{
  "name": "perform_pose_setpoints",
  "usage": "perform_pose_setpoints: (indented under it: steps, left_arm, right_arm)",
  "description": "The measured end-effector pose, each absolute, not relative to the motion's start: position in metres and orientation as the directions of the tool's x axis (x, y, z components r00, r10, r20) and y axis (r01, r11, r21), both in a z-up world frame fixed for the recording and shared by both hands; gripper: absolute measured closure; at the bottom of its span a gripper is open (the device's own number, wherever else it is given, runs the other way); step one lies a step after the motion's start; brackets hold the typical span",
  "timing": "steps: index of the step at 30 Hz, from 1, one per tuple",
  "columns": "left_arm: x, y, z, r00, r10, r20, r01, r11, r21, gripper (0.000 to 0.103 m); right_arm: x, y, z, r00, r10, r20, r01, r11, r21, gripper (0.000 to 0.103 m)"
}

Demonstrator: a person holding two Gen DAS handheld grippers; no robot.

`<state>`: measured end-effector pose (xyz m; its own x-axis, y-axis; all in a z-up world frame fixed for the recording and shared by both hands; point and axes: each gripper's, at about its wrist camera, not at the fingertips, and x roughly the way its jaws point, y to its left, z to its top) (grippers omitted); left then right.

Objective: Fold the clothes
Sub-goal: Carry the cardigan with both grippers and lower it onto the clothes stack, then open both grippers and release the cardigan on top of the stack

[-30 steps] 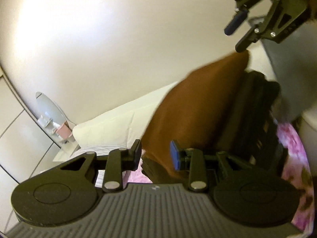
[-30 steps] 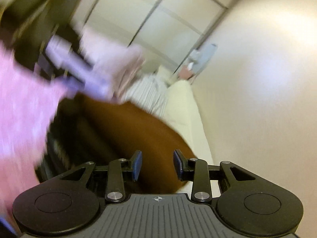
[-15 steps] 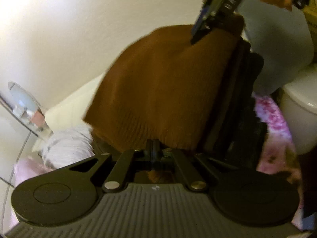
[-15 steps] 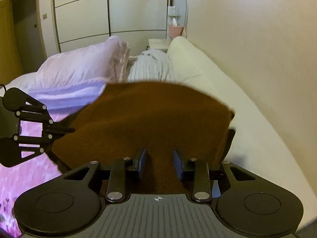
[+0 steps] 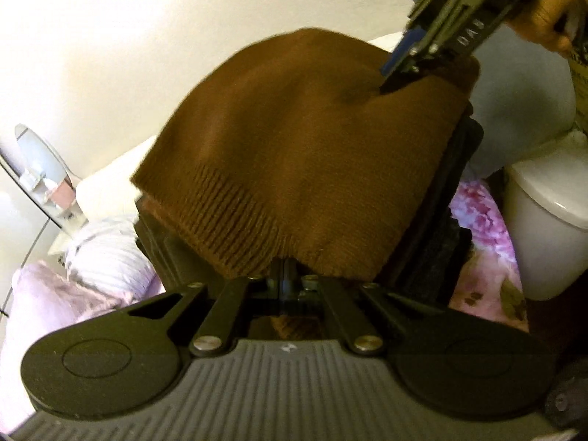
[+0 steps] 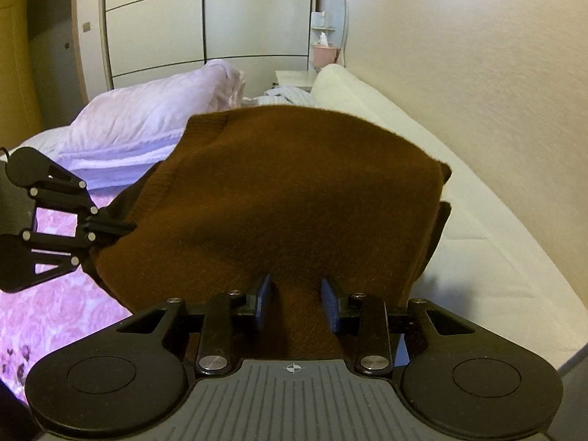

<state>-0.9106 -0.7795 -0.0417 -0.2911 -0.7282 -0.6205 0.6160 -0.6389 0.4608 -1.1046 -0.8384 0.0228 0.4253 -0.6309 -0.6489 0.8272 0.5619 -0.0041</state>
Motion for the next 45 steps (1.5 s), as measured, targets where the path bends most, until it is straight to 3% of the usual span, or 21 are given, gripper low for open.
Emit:
perform_pose_setpoints:
  steps: [7,16,20,28,33,42,44,45]
  left_arm:
    - [-0.909,-0.78,-0.041,-0.295,-0.717,-0.632,0.614,-0.649,0.45,0.103]
    - [-0.897,-0.801,-0.02,-0.275,-0.745,-0.608,0.681,-0.597,0.424,0.103]
    - [-0.89,-0.807,-0.012,-0.274,-0.756,-0.594,0.727,-0.567,0.386,0.091]
    - [-0.88,-0.816,0.005,-0.287,-0.767,-0.574,0.785,-0.532,0.318,0.085]
    - [-0.888,-0.833,-0.008,-0.285,-0.738,-0.611,0.778,-0.55,0.302,0.085]
    - [-0.89,-0.843,-0.005,-0.261,-0.742,-0.618,0.784,-0.536,0.312,0.085]
    - [-0.89,-0.84,-0.003,-0.256,-0.746,-0.615,0.784,-0.533,0.32,0.082]
    - [-0.891,-0.838,-0.002,-0.253,-0.75,-0.611,0.784,-0.529,0.325,0.08]
  right_arm:
    - [-1.104,-0.844,0.02,0.435,-0.605,-0.667,0.809,0.588,-0.007,0.069]
    - [-1.09,-0.87,0.04,0.429,-0.651,-0.626,0.798,0.598,-0.074,0.069]
    - [-1.088,-0.878,0.046,0.415,-0.677,-0.607,0.811,0.578,-0.09,0.069]
    - [-1.096,-0.873,0.061,0.429,-0.725,-0.539,0.838,0.542,-0.061,0.067]
    - [-1.084,-0.887,0.035,0.422,-0.657,-0.625,0.818,0.573,-0.05,0.067]
    - [-1.086,-0.905,0.038,0.429,-0.654,-0.624,0.822,0.569,-0.031,0.067]
    - [-1.09,-0.898,0.041,0.428,-0.663,-0.614,0.822,0.568,-0.04,0.062]
    - [-1.095,-0.893,0.043,0.425,-0.676,-0.603,0.828,0.56,-0.044,0.048]
